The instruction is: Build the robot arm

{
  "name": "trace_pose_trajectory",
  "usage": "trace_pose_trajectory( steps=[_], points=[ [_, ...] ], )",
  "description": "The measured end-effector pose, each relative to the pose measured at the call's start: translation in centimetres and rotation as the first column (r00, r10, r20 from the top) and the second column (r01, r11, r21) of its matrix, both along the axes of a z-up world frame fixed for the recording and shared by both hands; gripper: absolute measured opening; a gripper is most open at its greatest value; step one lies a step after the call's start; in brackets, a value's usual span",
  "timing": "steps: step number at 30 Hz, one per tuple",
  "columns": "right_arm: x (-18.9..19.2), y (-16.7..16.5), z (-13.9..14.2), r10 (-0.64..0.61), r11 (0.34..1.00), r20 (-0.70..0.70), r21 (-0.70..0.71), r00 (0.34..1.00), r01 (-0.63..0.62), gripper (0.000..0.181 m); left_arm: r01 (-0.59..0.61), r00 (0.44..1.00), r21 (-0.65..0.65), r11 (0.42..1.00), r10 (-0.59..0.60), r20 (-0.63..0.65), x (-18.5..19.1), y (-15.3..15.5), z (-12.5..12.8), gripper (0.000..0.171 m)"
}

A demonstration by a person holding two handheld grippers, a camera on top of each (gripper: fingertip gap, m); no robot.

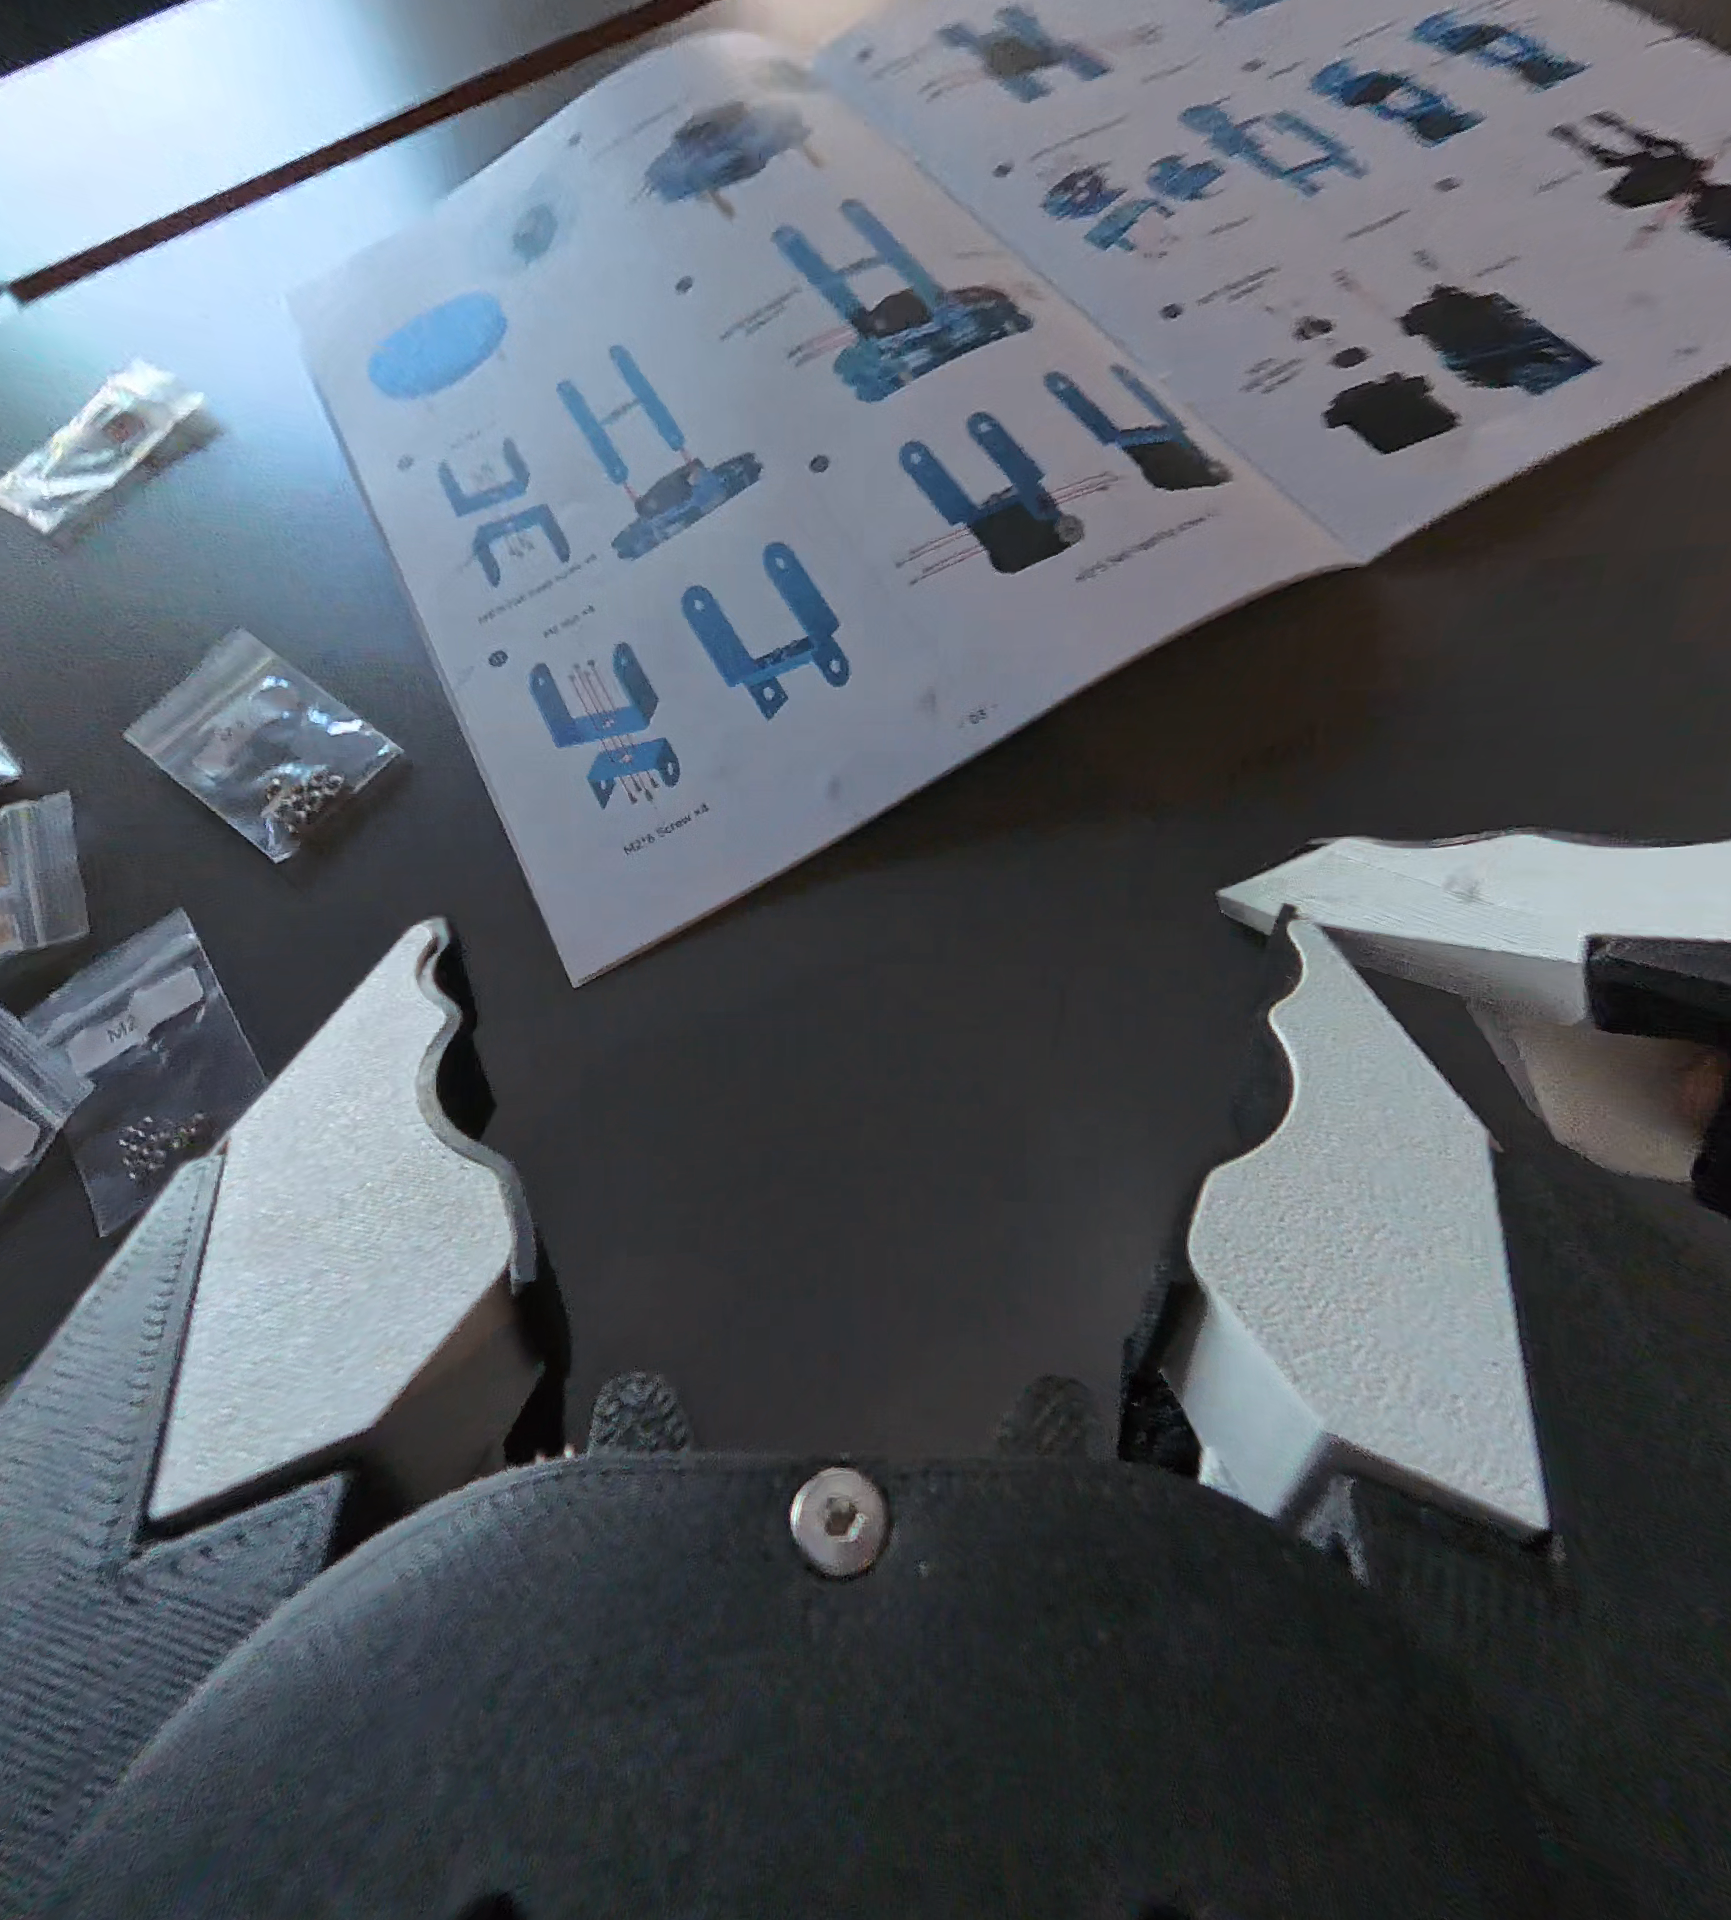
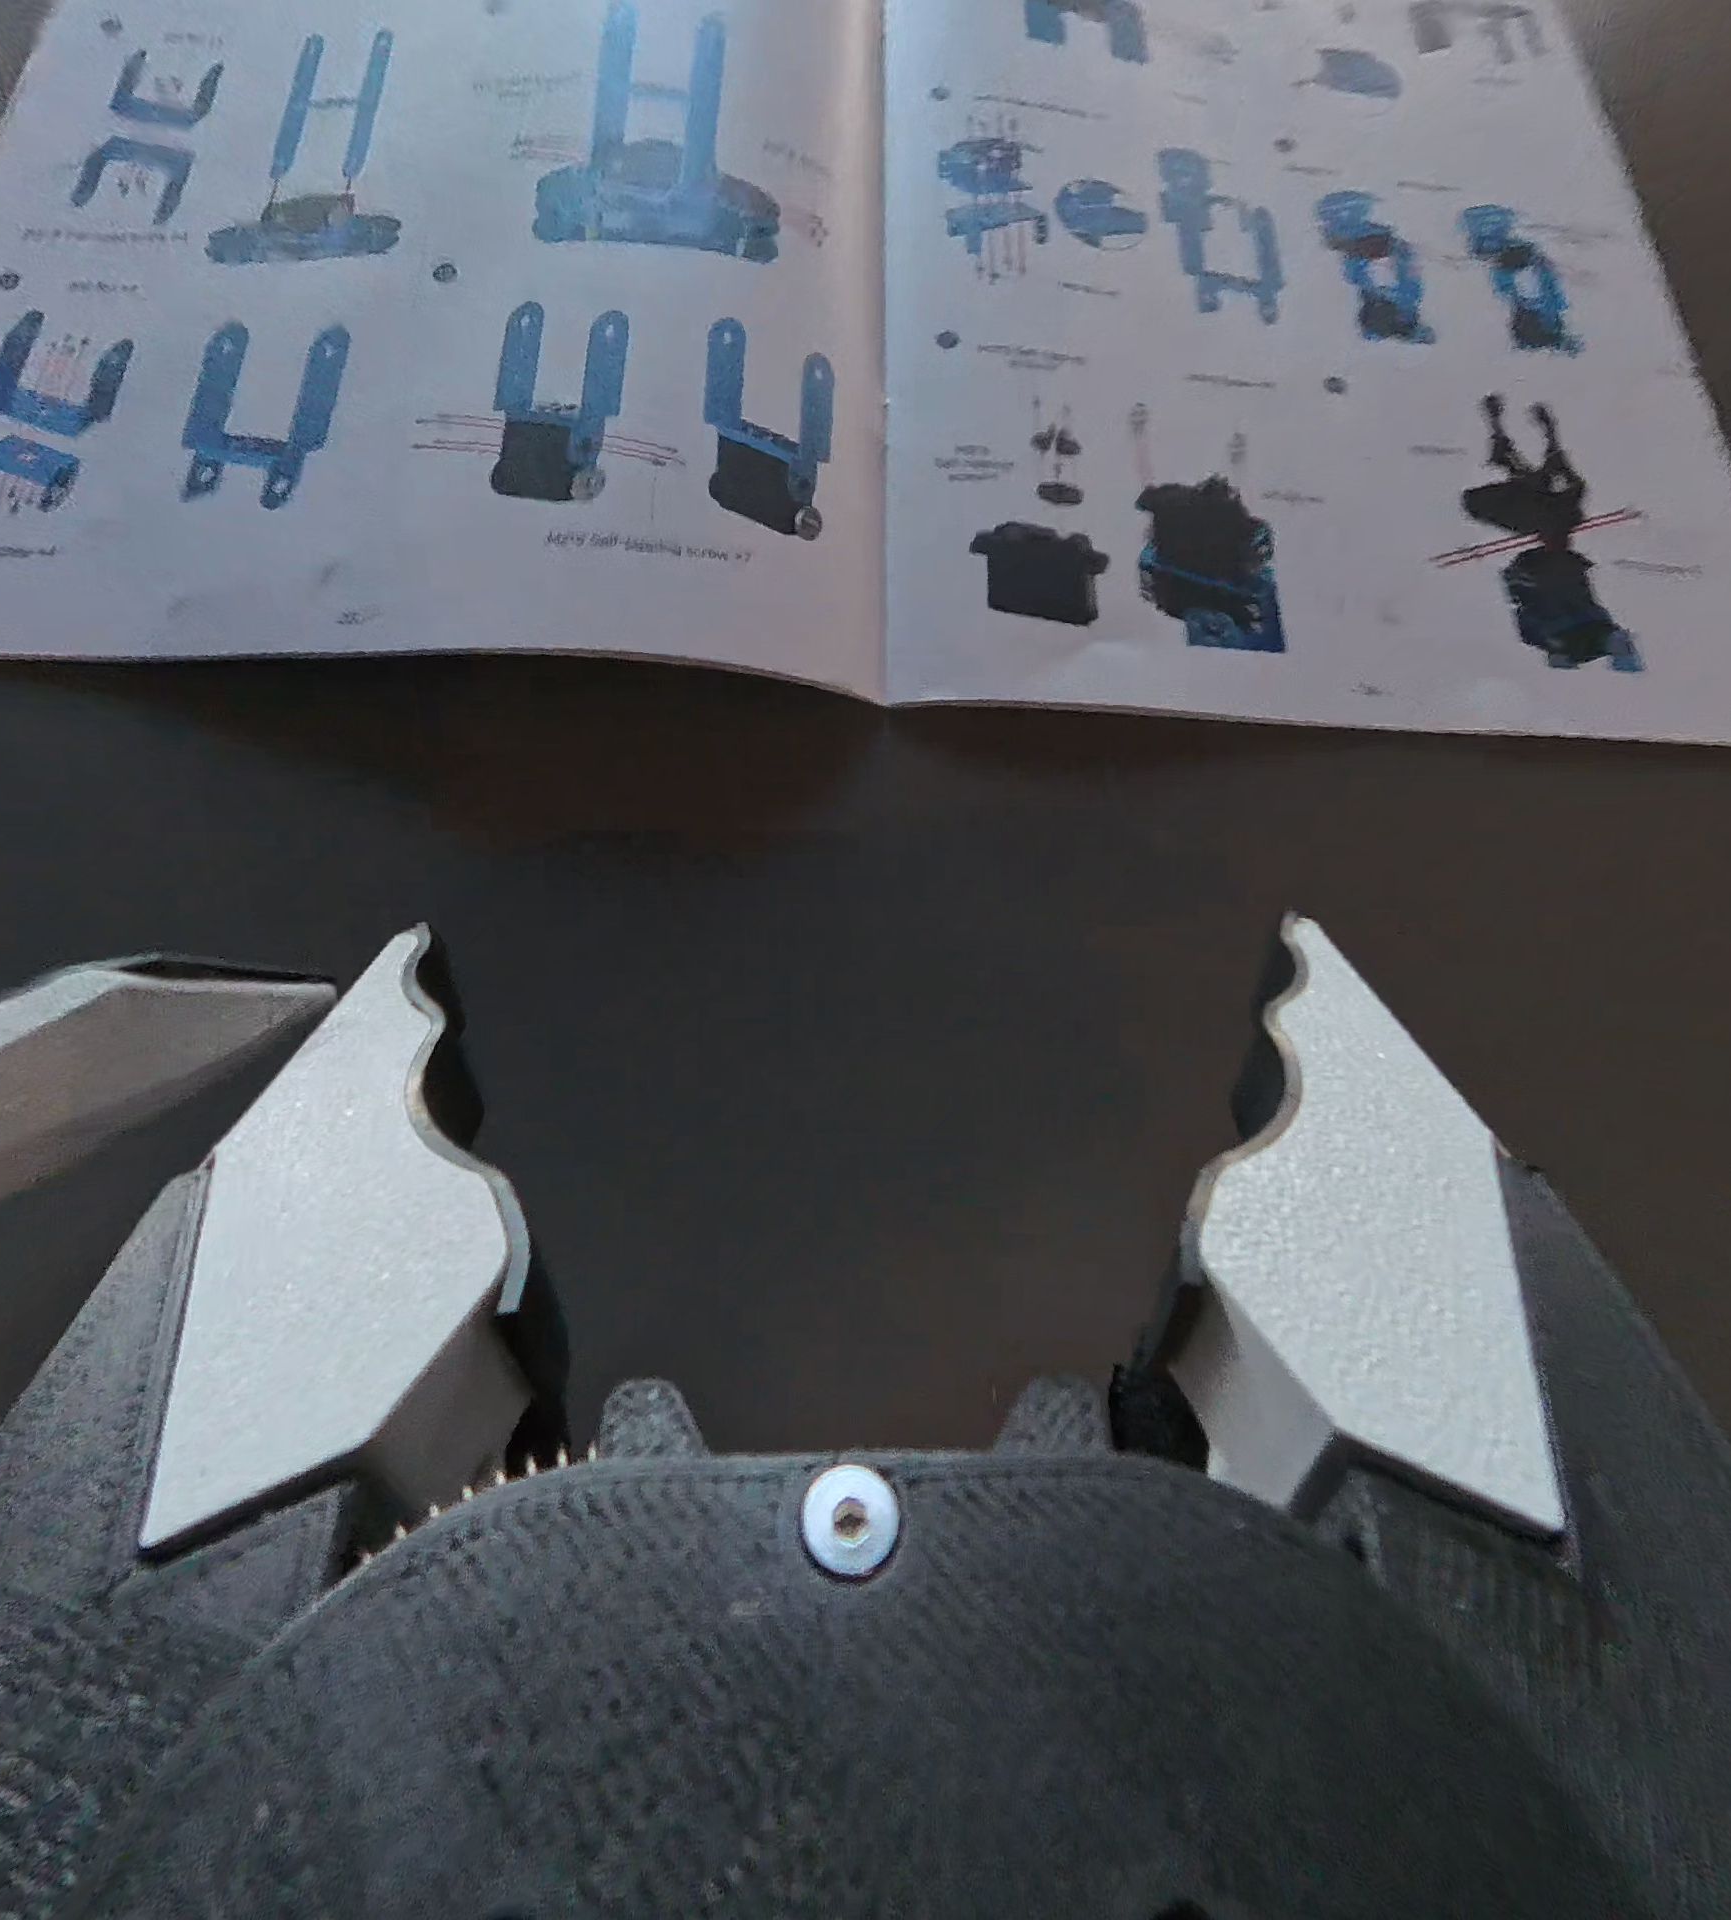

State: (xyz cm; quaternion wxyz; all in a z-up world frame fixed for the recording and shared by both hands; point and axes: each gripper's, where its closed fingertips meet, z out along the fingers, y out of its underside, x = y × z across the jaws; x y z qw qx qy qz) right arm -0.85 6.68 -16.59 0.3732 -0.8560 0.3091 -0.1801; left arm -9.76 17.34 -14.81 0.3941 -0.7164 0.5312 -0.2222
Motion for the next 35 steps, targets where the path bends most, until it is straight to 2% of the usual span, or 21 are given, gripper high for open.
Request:
trace_pose_trajectory(
  steps=[4, 6, 10, 13, 16, 20, 24, 31, 35],
  points=[
    [1.3, 1.1, -0.2, 0.062, 0.998, -0.033, 0.009, 0.998, -0.062, 0.15, -0.142, 0.988, -0.001, 0.99, 0.142, -0.062, -0.4, 1.2, -1.4, 0.15],
    [0.9, 1.4, -0.8, 0.104, 0.995, -0.102, 0.024, 0.989, -0.102, 0.152, -0.215, 0.974, -0.02, 0.976, 0.213, -0.083, -1.1, 1.8, -1.8, 0.153],
    [0.3, 1.7, -0.8, 0.166, 0.986, -0.096, 0.018, 0.981, -0.165, 0.152, -0.29, 0.954, -0.09, 0.953, 0.28, -0.109, -1.7, 1.4, -2.5, 0.155],
    [0.3, 1.7, -0.7, 0.162, 0.987, -0.093, 0.025, 0.982, -0.16, 0.15, -0.293, 0.954, -0.121, 0.949, 0.281, -0.103, -1.7, 0.7, -2.6, 0.144],
    [1.2, 1.2, -0.3, 0.083, 0.996, -0.076, 0.045, 0.994, -0.08, 0.13, -0.303, 0.951, -0.125, 0.945, 0.291, -0.101, -2.0, 0.7, -2.6, 0.142],
    [1.2, 1.1, -0.3, 0.08, 0.996, -0.078, 0.05, 0.994, -0.076, 0.129, -0.29, 0.955, -0.136, 0.947, 0.277, -0.109, -2.0, 0.6, -2.8, 0.15],
    [0.6, 1.1, -0.1, 0.111, 0.994, -0.032, 0.022, 0.993, -0.11, 0.13, -0.297, 0.953, -0.132, 0.946, 0.283, -0.111, -2.0, 0.5, -2.8, 0.15],
    [0.3, 0.9, 0.9, 0.122, 0.992, 0.111, -0.02, 0.986, -0.121, 0.126, -0.295, 0.953, -0.134, 0.946, 0.281, -0.114, -2.1, 0.5, -2.8, 0.152],
    [0.1, 1.0, 0.4, 0.133, 0.991, 0.029, 0.009, 0.991, -0.133, 0.123, -0.295, 0.953, -0.134, 0.946, 0.281, -0.114, -2.1, 0.5, -2.8, 0.152]
  ],
)
